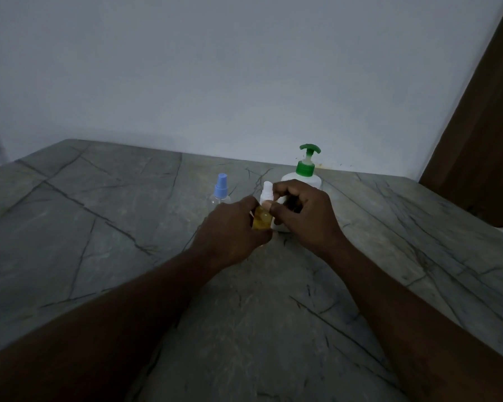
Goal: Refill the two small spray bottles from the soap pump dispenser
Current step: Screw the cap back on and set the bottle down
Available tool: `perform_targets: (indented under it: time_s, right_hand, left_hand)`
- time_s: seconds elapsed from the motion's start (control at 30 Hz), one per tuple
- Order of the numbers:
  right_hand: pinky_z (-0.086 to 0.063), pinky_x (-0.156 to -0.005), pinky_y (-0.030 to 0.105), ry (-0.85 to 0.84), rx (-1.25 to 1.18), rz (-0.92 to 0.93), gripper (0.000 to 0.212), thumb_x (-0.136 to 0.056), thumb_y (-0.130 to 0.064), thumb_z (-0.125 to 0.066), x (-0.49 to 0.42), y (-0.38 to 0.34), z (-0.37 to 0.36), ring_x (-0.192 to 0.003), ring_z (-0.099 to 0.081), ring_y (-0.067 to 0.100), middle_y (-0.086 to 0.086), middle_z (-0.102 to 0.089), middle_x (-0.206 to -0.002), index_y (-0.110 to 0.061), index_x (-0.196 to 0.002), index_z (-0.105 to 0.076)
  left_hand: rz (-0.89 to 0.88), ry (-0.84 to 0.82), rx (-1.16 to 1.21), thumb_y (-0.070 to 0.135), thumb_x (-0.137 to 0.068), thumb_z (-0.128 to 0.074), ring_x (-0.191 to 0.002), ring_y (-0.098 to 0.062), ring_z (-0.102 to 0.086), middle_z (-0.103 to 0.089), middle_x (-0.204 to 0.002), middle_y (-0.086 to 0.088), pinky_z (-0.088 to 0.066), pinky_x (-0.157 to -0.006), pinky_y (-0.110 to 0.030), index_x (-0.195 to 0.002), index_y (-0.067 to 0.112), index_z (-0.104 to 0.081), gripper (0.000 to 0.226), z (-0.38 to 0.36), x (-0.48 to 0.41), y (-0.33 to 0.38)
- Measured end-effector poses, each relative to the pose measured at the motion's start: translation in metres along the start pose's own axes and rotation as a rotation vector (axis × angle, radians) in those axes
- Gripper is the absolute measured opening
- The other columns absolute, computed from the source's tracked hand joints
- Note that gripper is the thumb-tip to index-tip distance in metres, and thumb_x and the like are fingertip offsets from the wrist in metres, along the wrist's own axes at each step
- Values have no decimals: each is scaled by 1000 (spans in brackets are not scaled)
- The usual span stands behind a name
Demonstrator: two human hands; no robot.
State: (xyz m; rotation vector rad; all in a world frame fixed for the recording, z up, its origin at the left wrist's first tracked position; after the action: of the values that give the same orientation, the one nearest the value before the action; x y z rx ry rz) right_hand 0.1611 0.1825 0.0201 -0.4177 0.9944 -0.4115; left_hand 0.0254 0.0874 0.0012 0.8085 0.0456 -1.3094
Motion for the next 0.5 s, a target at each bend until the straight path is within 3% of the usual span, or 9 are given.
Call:
perform_targets:
  time_s: [0.23, 0.33, 0.43, 0.5]
  right_hand:
    - [-50, -75, 6, 2, -29, -80, 30, -85, -18, -82, 0, 5, -1, -85, -64, -5, -13, -67, -98, -11, -113, -75]
    - [-53, -72, 13, -8, -42, -91, 28, -85, -20, -83, -1, 7, -2, -79, -67, 0, -7, -72, -97, -10, -110, -76]
    - [-59, -79, 27, -18, -49, -118, 30, -84, -20, -84, 0, 5, -2, -88, -71, 13, -1, -75, -101, -10, -111, -76]
    - [-60, -80, 29, -24, -59, -121, 28, -83, -20, -84, 0, 4, -1, -89, -71, 15, -1, -74, -99, -12, -108, -75]
  left_hand:
    - [10, -16, 90, 40, -83, -76, -81, -12, -67, -70, -98, 7, -56, -72, -29, -113, 21, -62, 39, -1, 0, 1]
    - [51, -34, 160, 30, -83, -75, -75, -13, -69, -72, -98, 1, -60, -75, -41, -107, 20, -66, 28, 0, 0, 1]
    - [38, -12, 118, 31, -84, -76, -85, -12, -67, -73, -101, 2, -56, -74, -27, -106, 18, -67, 27, 0, 0, 1]
    - [33, 12, 89, 37, -84, -77, -90, -14, -68, -73, -104, 2, -55, -76, -26, -110, 18, -67, 34, 0, 0, 2]
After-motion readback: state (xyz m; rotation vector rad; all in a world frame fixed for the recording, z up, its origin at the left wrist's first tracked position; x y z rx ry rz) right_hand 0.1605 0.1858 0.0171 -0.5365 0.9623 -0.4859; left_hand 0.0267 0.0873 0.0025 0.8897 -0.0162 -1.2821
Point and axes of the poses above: each hand's wrist, its own x-axis away from the middle knuckle, its own z-axis out of the back of the hand, y = z × x, the point moved 2 cm from there along -x, towards the middle knuckle
